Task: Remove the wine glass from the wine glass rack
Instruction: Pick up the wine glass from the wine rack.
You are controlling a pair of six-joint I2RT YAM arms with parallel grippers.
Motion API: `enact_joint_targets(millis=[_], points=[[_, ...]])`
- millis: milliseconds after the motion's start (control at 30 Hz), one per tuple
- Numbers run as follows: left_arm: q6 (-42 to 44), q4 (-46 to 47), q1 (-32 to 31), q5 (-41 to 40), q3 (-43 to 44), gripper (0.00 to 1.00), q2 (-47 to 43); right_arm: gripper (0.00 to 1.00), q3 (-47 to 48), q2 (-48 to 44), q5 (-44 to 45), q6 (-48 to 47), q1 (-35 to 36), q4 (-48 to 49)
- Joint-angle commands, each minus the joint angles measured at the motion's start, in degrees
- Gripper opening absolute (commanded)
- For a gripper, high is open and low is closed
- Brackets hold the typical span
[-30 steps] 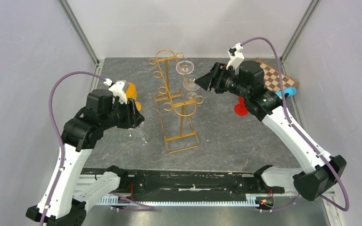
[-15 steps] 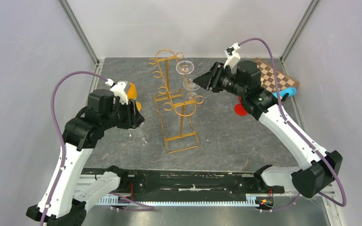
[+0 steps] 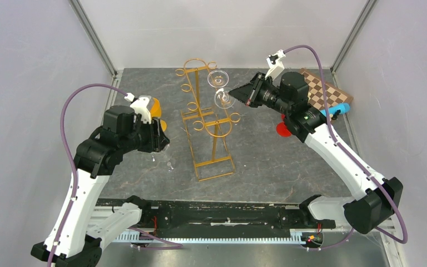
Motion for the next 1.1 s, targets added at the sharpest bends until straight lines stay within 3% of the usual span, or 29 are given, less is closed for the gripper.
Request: enact_joint_targets(millis=[0, 1067], points=[[1.65, 1.37, 0.2, -0.89, 0.34, 0.53, -0.32, 0.02, -0.72, 0.03, -0.96, -0.18, -0.01, 2.79], [1.98, 0.2, 0.21, -2.03, 1.48, 0.53, -0.8, 0.0, -2.3, -5.17, -1.52, 9.4, -2.8, 10.4]])
